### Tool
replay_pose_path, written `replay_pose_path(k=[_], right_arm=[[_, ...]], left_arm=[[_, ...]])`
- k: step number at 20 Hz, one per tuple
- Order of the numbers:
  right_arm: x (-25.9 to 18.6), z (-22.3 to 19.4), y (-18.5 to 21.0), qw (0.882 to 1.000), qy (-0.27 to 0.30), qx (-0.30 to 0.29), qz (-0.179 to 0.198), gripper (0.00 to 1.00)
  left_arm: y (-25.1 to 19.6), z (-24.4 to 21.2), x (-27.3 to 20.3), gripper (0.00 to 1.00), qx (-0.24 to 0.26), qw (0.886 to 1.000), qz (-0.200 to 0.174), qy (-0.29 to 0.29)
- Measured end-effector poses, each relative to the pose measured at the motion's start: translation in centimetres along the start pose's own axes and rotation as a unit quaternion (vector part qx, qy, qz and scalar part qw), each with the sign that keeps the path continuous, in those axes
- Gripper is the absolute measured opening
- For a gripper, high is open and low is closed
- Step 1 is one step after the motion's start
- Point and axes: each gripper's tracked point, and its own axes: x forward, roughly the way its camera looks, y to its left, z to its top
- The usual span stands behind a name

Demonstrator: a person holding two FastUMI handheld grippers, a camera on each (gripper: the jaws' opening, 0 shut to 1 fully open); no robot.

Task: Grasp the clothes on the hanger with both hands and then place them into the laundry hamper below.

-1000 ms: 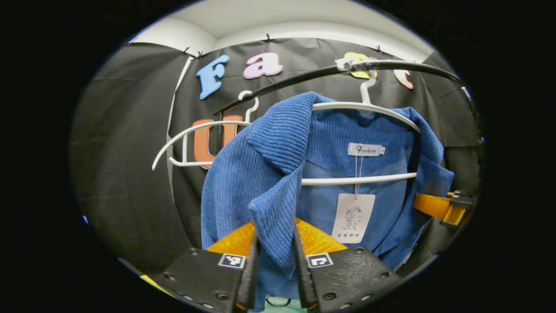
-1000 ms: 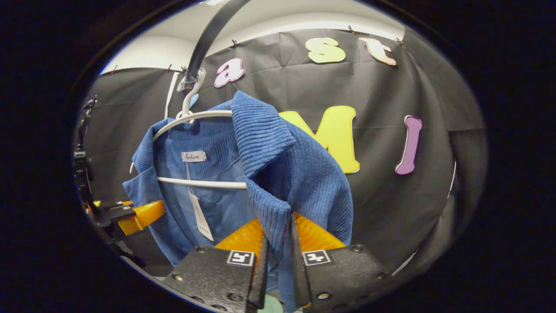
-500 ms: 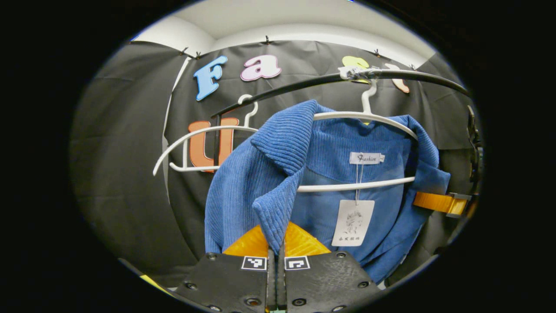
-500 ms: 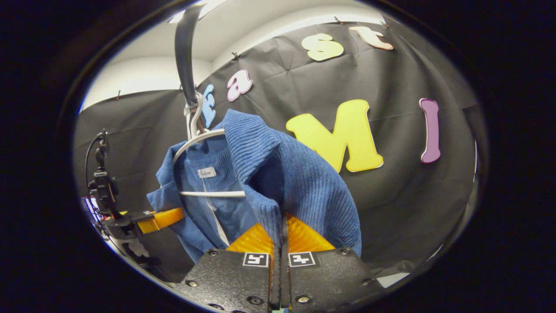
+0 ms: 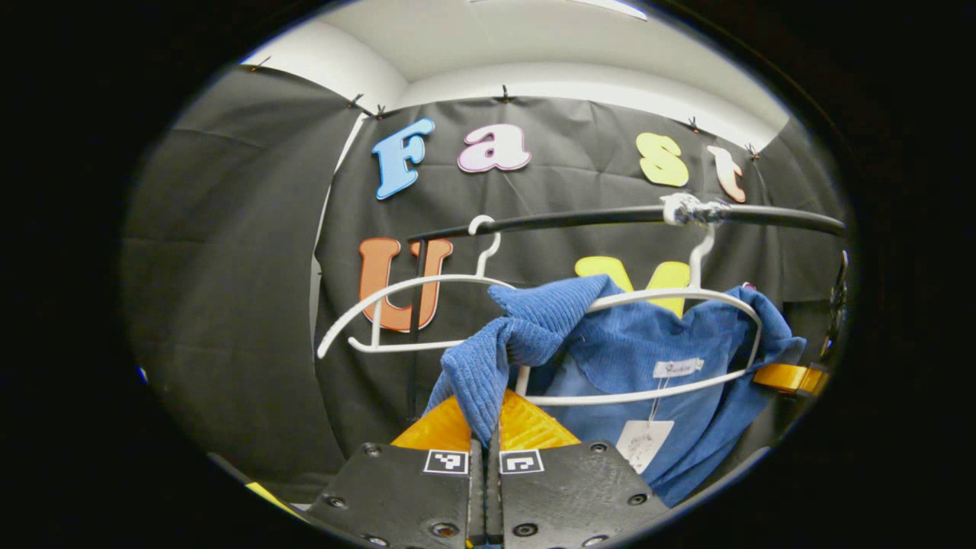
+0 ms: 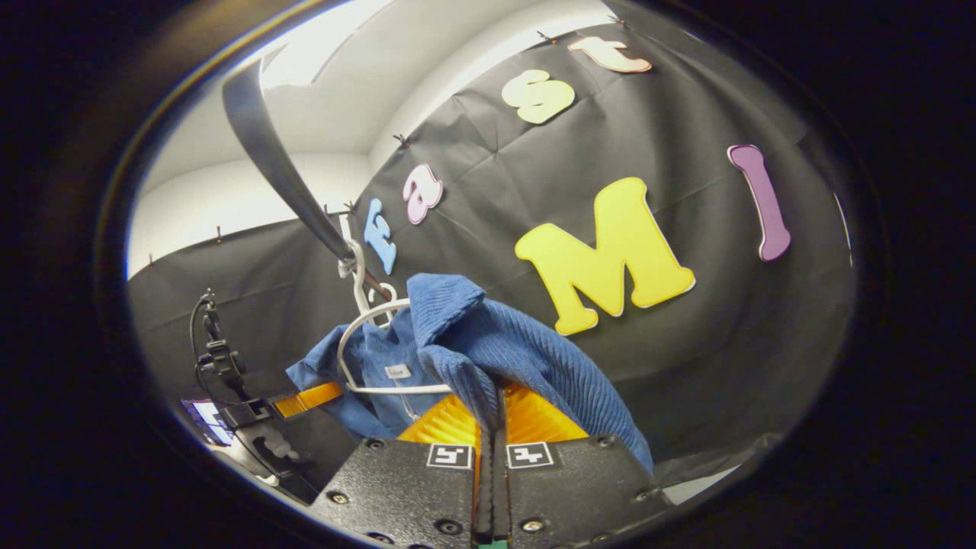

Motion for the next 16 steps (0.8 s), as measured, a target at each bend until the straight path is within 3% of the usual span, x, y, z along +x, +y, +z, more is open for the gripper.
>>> replay_pose_path(k=[2, 6, 10, 14, 15, 16], right_arm=[[-0.1, 0.6, -0.4, 1.000, -0.006, 0.027, 0.009, 0.04], [-0.5, 2.7, -2.3, 0.997, -0.028, 0.076, -0.002, 0.03], [-0.3, 3.8, -3.5, 0.998, -0.034, 0.049, -0.032, 0.04], [0.0, 5.8, -4.1, 0.996, -0.056, 0.069, -0.025, 0.04], [-0.3, 6.7, -4.5, 0.994, -0.068, 0.077, -0.024, 0.04], [-0.3, 7.7, -4.7, 0.993, -0.076, 0.089, -0.016, 0.04]], left_arm=[[0.6, 0.9, 0.5, 0.01, -0.013, 1.000, 0.002, -0.004], [1.7, 1.8, 1.6, 0.05, -0.026, 1.000, -0.013, 0.000], [3.6, 2.1, 3.0, 0.01, -0.027, 0.999, -0.018, 0.008], [5.3, 1.7, 4.0, 0.01, -0.064, 0.997, -0.019, 0.027], [5.6, 1.7, 4.0, 0.05, -0.075, 0.996, -0.021, 0.031], [5.6, 1.9, 4.0, 0.01, -0.082, 0.996, -0.025, 0.031]])
